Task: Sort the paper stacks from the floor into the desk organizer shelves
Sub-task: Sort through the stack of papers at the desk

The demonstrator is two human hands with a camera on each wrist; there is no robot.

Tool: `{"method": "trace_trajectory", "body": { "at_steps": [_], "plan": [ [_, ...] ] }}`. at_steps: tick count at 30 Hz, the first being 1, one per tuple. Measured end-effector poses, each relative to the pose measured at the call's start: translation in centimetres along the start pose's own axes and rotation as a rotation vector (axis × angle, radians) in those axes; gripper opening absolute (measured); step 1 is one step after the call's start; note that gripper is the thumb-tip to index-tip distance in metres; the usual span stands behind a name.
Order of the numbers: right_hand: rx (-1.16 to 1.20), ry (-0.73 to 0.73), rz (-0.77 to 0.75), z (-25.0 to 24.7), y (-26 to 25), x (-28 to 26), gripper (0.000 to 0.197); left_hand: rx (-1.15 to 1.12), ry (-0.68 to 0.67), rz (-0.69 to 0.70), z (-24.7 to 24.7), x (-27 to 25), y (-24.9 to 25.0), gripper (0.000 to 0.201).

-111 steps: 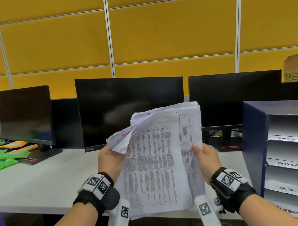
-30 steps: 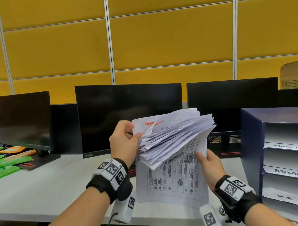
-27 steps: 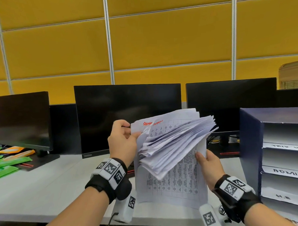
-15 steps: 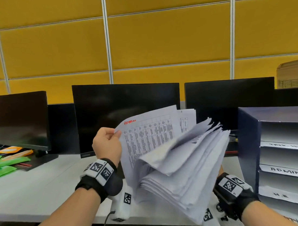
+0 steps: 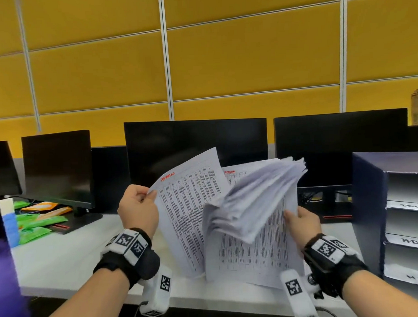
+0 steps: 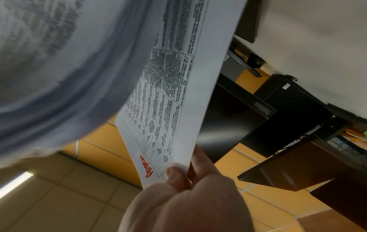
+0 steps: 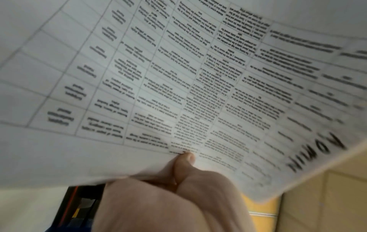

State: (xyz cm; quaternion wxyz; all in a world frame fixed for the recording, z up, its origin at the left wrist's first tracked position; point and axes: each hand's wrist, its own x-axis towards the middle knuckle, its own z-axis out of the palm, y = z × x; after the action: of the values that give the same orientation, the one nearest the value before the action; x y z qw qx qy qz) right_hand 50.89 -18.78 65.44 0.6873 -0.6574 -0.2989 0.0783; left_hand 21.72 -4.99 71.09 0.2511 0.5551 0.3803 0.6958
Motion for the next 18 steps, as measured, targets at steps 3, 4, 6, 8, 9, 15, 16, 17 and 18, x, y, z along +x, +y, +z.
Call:
{"method": "trace_trajectory", "body": {
  "at_steps": [3, 4, 6, 8, 9, 15, 16, 17, 18],
  "plan": [
    [0.039, -0.066, -0.008, 0.1, 0.4, 0.0, 0.014, -0.02, -0.001, 0.01, -0.1, -0.1, 0.0, 0.022],
    [0.034, -0.087, -0.005, 0.0, 0.7, 0.1, 0.014, -0.027, -0.004, 0.007, -0.1, -0.1, 0.0, 0.025],
    [0.028, -0.106, 0.007, -0.3, 0.9, -0.1, 0.015, -0.037, -0.005, 0.0, 0.0, -0.1, -0.1, 0.026],
    [0.034, -0.114, 0.018, -0.6, 0.8, -0.6, 0.016, -0.04, -0.011, -0.004, 0.1, -0.1, -0.2, 0.026],
    [0.043, -0.123, 0.02, -0.8, 0.9, -0.6, 0.017, -0.036, -0.016, -0.005, 0.1, -0.2, -0.3, 0.026],
    [-0.02, -0.157, -0.024, -0.9, 1.6, -1.0, 0.023, -0.029, -0.026, 0.001, 0.2, -0.6, 0.0, 0.022],
    [-0.018, -0.159, -0.02, -0.9, 1.5, -1.0, 0.023, -0.03, -0.03, -0.001, 0.2, -0.6, 0.0, 0.022],
    [-0.017, -0.164, -0.017, -1.0, 1.5, -1.1, 0.022, -0.033, -0.034, -0.002, 0.2, -0.5, -0.1, 0.022],
    [-0.013, -0.164, -0.012, -1.0, 1.5, -1.1, 0.021, -0.035, -0.036, -0.001, 0.2, -0.4, -0.1, 0.022]
  ]
}}
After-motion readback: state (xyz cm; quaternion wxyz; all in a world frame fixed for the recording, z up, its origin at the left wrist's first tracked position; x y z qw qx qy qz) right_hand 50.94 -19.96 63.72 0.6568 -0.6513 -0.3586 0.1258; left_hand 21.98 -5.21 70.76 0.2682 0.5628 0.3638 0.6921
